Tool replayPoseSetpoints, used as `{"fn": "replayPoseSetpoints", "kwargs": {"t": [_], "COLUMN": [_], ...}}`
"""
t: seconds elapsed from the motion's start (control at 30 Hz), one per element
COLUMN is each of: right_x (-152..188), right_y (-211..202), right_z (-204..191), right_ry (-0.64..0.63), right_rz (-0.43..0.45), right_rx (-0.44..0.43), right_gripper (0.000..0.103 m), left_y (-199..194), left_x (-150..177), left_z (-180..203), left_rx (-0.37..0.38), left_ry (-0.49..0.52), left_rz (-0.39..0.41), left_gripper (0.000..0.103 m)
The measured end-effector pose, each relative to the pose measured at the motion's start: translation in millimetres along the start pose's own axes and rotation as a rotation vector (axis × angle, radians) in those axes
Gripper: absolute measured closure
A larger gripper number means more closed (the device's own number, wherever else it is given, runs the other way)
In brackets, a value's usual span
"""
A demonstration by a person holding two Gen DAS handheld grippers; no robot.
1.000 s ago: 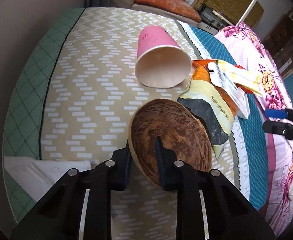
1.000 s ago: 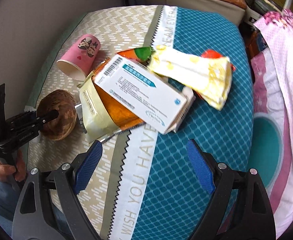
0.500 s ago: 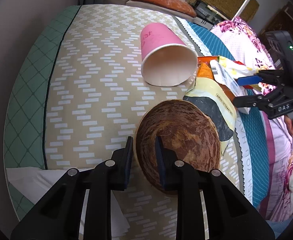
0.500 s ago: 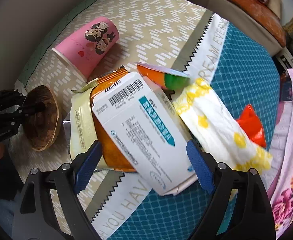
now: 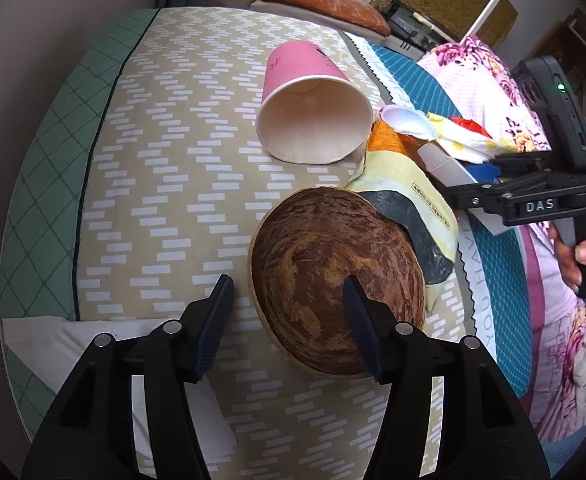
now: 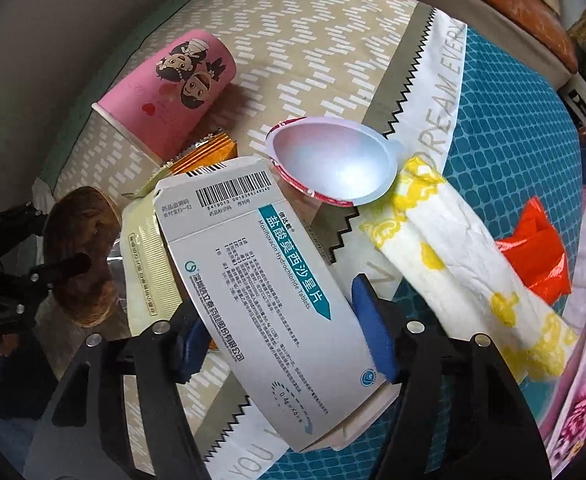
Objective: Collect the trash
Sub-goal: 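Grasp the brown coconut shell with the left tool while the right tool grasps the white medicine box, then carry the coconut shell and medicine box over the wastebasket with both tools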
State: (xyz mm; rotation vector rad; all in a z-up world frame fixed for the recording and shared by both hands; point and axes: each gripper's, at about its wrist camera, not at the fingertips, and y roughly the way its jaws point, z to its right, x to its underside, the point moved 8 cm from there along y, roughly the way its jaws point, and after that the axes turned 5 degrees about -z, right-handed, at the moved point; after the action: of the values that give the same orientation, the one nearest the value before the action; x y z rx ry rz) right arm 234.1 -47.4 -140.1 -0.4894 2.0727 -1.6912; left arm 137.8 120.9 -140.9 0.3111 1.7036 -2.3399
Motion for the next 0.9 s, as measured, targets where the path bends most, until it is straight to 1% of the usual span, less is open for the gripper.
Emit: {"fn": "replayPoseSetpoints", "kwargs": {"t": [0.07,0.1,0.13,0.17,0.2,0.23,0.3,0.33,0.37,0.5,0.6,0.63,0.77,0.9], "right_x": [8,12,18,20,24,28,39,43,49,74,93,99,97,105], "right_y": [-6,-10,-15,-20,-25,-30,-38,-40,-43,-54,-66,-72,-80,-95], "right_z": [-5,-8,-12,-14,-16,-19,-19,-17,-17,-13,-10,-9,-5,0], "right_ry": [0.022,0.04,0.057,0.069,0.086,0.096,0.144,0.159,0.18,0.229,0.256,0.261,0.281,0.3], "right_rz": [0.012,0.02,0.03,0.038,0.052,0.06,0.084,0.09,0.101,0.14,0.179,0.202,0.247,0.295], "right_rx": [-0.019,-0.031,-0.042,-0.049,-0.06,-0.066,-0.094,-0.104,-0.116,-0.136,-0.136,-0.128,-0.148,-0.17], "right_gripper": [0.05,0.053,0.056,0.057,0.06,0.066,0.079,0.085,0.088,0.088,0.088,0.088,0.088,0.088], "left_y": [-1,-1,-1,-2,-2,-3,-8,-11,-15,-33,-47,-51,-74,-98], "left_x": [1,1,2,4,5,6,7,9,10,13,13,12,10,6], "left_z": [0,-1,-2,-2,-2,-2,-1,0,3,16,19,19,7,3], "left_rx": [0.003,-0.002,-0.004,0.003,0.007,-0.005,-0.02,-0.018,-0.021,-0.057,-0.115,-0.131,-0.167,-0.176], "left_ry": [-0.018,-0.028,-0.038,-0.046,-0.057,-0.059,-0.055,-0.051,-0.038,0.035,0.065,0.062,0.022,-0.009], "left_rz": [0.008,0.01,0.009,0.005,0.003,0.007,0.018,0.027,0.035,0.066,0.093,0.102,0.141,0.184], "left_gripper": [0.046,0.059,0.067,0.078,0.081,0.084,0.091,0.092,0.093,0.094,0.095,0.095,0.095,0.095]}}
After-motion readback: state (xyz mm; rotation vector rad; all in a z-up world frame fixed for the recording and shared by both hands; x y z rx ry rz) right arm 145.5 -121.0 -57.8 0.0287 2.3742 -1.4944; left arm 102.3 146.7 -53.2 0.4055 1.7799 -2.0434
